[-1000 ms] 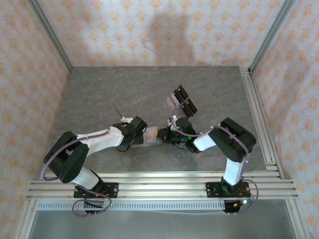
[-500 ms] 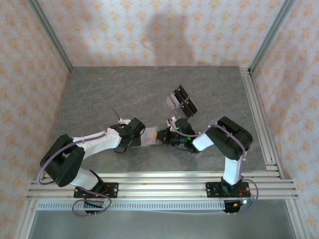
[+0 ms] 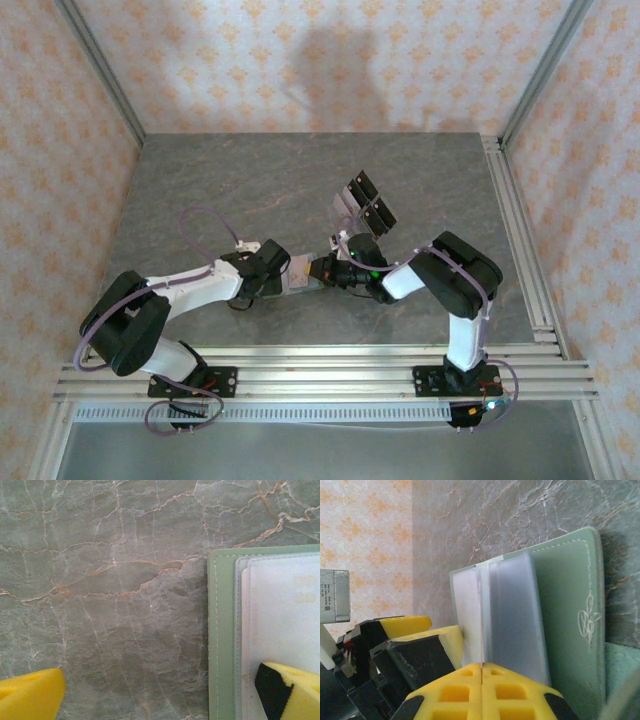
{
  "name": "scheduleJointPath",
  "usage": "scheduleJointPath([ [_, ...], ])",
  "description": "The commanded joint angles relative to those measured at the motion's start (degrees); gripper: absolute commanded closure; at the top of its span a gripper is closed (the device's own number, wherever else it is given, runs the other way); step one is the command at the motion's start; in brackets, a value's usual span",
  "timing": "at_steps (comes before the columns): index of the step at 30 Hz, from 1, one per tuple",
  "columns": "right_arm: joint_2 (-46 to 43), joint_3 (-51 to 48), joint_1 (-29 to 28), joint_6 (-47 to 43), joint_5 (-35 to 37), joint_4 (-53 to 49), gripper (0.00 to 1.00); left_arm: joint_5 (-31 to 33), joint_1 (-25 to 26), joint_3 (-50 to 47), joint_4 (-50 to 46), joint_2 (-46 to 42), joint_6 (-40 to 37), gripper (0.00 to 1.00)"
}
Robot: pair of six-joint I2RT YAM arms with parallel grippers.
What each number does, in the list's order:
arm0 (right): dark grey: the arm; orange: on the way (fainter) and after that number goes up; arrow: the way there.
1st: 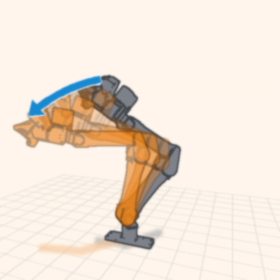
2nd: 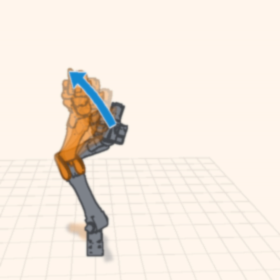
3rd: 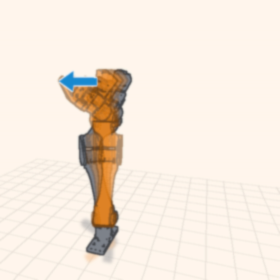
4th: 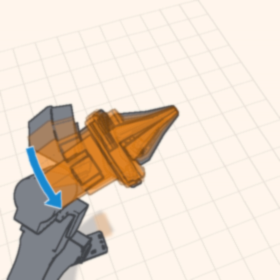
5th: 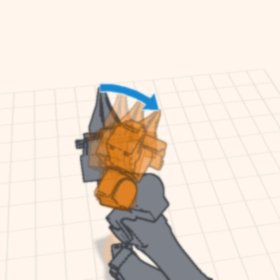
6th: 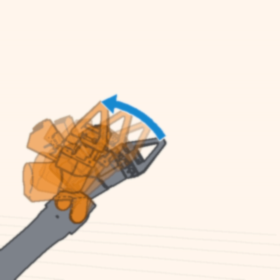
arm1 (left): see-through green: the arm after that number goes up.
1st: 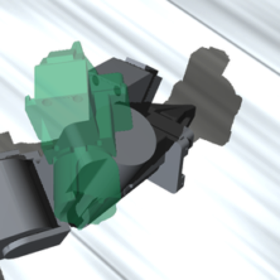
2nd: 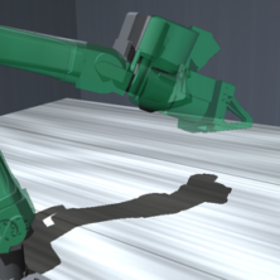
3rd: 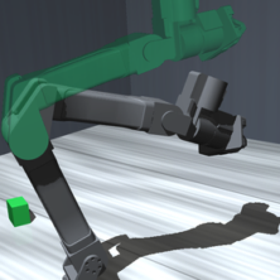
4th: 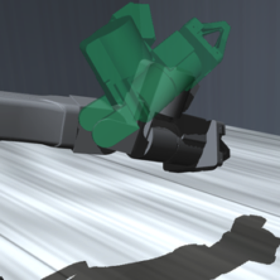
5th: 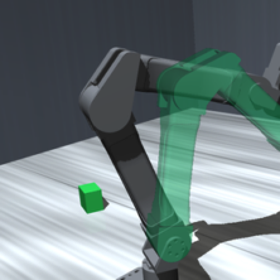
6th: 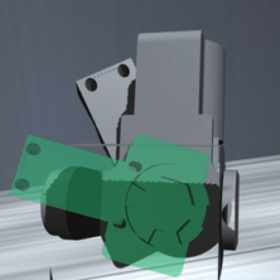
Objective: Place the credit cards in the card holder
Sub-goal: Insert the credit card into the card slot.
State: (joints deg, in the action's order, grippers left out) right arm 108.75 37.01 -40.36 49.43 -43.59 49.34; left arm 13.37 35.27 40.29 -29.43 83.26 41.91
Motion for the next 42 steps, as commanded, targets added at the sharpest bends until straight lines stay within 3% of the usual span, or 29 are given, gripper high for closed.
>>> scheduleJointPath([
  [1, 0.6, 1.4, -0.2, -2.8, -1.1, -0.5, 1.0, 2.3, 0.0, -1.9, -2.0, 0.2, 0.5, 0.0],
  [42, 4.8, 6.8, 2.2, -9.8, -8.0, -9.1, 1.0, 2.1, 0.0, -1.9, -1.3, 1.0, 0.5, 0.0],
])
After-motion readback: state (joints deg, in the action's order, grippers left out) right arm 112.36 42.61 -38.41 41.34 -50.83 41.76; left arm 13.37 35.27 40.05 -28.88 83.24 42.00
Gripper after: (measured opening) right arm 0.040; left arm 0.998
